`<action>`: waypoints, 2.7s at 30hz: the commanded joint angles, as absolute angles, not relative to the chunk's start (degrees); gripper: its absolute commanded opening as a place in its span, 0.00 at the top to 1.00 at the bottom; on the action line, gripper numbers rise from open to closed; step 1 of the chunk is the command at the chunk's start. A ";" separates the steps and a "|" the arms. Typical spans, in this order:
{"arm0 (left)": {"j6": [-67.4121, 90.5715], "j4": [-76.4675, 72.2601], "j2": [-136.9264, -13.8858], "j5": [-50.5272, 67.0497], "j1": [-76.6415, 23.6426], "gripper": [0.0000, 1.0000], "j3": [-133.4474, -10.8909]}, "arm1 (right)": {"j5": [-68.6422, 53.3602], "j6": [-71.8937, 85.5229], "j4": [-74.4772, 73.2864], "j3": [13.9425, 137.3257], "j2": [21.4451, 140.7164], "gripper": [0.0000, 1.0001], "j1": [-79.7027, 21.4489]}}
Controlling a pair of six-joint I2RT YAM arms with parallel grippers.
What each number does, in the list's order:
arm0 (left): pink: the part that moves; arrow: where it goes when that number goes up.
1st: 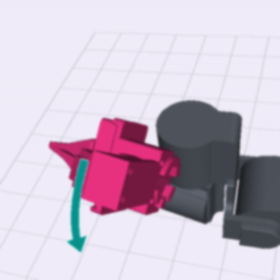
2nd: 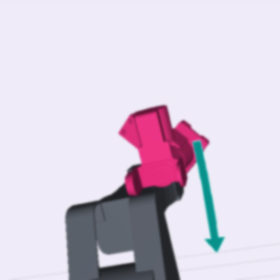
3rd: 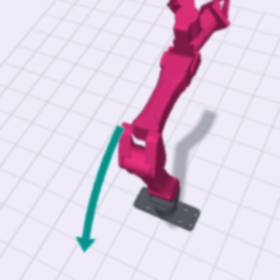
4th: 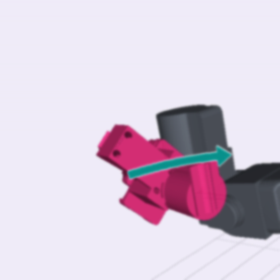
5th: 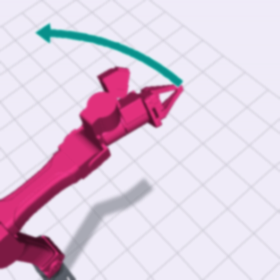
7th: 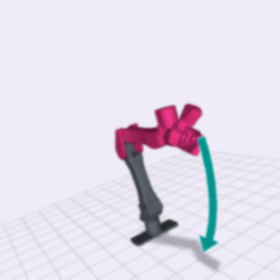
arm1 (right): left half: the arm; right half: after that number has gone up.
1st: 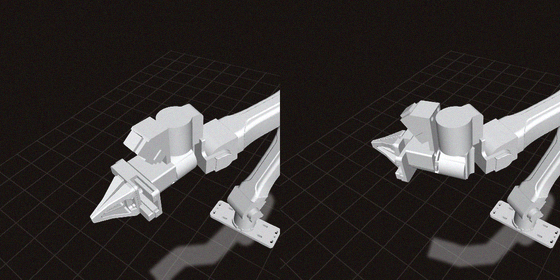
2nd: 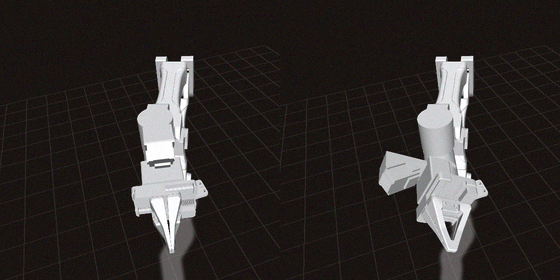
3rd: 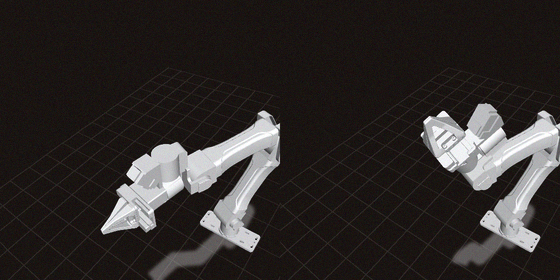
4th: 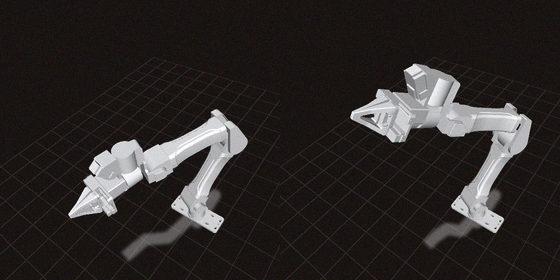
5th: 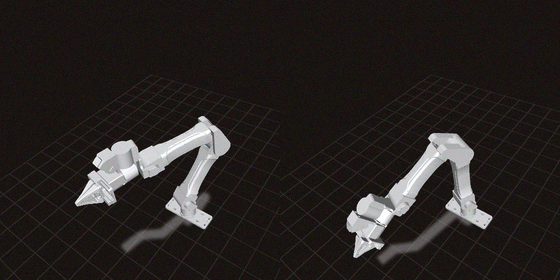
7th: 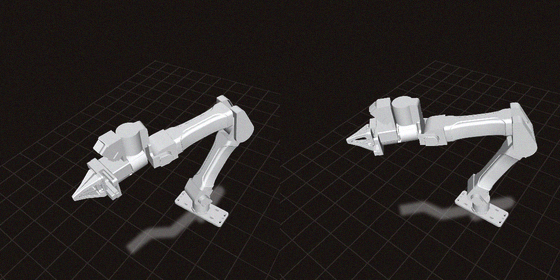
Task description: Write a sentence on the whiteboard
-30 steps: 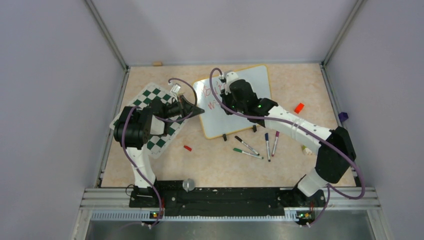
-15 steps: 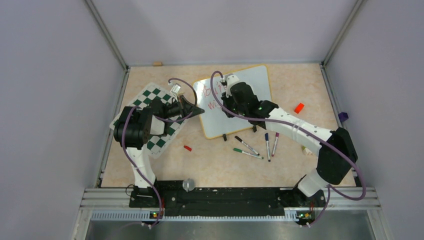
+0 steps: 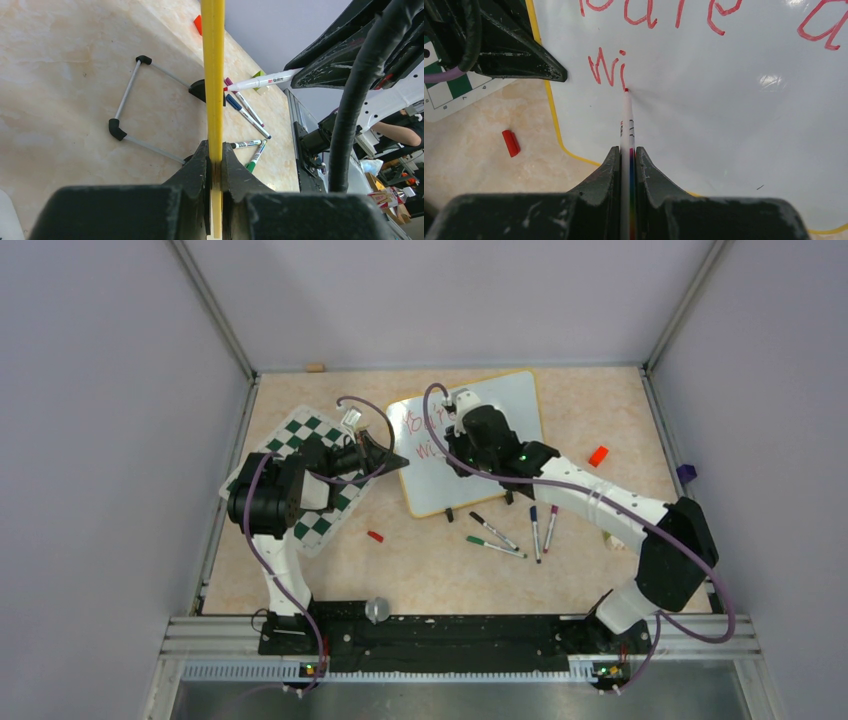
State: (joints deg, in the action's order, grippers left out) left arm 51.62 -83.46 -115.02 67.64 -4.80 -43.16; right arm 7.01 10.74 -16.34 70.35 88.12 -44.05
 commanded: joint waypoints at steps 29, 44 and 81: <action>49.00 -88.07 -112.99 67.19 -4.22 1.00 -43.77 | 5.11 10.39 -16.17 75.84 86.42 1.00 -41.38; 49.04 -88.04 -112.96 67.33 -4.22 1.00 -43.91 | 4.92 9.96 -15.30 76.31 88.84 1.00 -41.34; 48.87 -87.76 -113.04 67.32 -4.22 1.00 -43.96 | 5.88 10.80 -15.28 74.40 88.72 1.00 -41.31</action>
State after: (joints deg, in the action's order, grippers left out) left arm 51.64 -83.46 -115.02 67.61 -4.80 -43.16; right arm 4.60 11.68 -17.17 70.30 87.72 -41.71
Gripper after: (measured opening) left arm 0.075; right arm 0.091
